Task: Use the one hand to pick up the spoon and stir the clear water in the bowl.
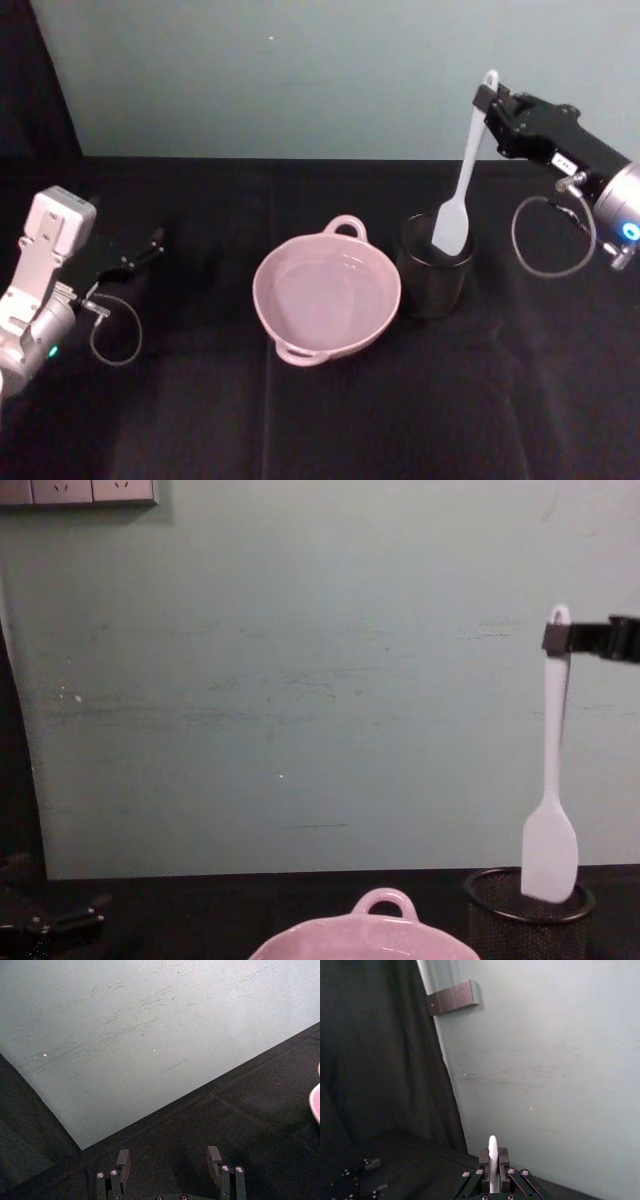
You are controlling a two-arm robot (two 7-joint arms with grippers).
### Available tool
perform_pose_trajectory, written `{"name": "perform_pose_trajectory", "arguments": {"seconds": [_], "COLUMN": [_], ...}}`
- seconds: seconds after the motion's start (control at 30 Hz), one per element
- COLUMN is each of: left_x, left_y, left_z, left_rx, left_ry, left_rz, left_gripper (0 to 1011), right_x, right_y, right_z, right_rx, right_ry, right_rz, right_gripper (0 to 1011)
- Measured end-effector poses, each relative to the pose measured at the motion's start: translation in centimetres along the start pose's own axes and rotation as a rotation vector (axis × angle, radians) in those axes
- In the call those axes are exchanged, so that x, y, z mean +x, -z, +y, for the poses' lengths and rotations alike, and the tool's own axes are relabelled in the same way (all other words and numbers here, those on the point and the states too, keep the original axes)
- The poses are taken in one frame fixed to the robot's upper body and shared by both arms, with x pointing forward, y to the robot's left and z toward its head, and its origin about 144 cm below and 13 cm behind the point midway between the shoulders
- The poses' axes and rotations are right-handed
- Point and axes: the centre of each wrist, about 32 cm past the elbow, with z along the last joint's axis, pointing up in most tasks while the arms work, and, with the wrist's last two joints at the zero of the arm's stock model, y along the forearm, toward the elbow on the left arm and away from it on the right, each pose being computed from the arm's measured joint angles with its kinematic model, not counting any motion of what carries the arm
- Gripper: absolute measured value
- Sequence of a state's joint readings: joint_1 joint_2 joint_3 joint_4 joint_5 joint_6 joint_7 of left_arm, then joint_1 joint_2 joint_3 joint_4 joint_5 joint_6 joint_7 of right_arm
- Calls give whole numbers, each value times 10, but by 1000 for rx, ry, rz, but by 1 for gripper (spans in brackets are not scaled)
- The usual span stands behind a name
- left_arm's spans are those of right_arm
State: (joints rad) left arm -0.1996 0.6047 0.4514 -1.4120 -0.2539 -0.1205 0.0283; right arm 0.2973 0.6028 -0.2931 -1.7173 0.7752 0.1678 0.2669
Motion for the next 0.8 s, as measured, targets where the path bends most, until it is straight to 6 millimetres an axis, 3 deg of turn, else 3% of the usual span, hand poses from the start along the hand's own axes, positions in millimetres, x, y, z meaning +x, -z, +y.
{"name": "perform_pose_trajectory", "arguments": {"seconds": [0.4, 0.8], "left_x": [0, 0], "left_y": [0, 0], "left_z": [0, 0], "left_rx": [0, 0], "left_ry": [0, 0], "left_rz": [0, 0], "left_gripper": [1011, 1011], "right_x": [-3, -3], "right_y": [-31, -28], "right_z": [6, 6], "right_rx": [27, 23], "right_ry": [-31, -29], "right_rz": [-47, -42], "right_gripper": [111, 111]}}
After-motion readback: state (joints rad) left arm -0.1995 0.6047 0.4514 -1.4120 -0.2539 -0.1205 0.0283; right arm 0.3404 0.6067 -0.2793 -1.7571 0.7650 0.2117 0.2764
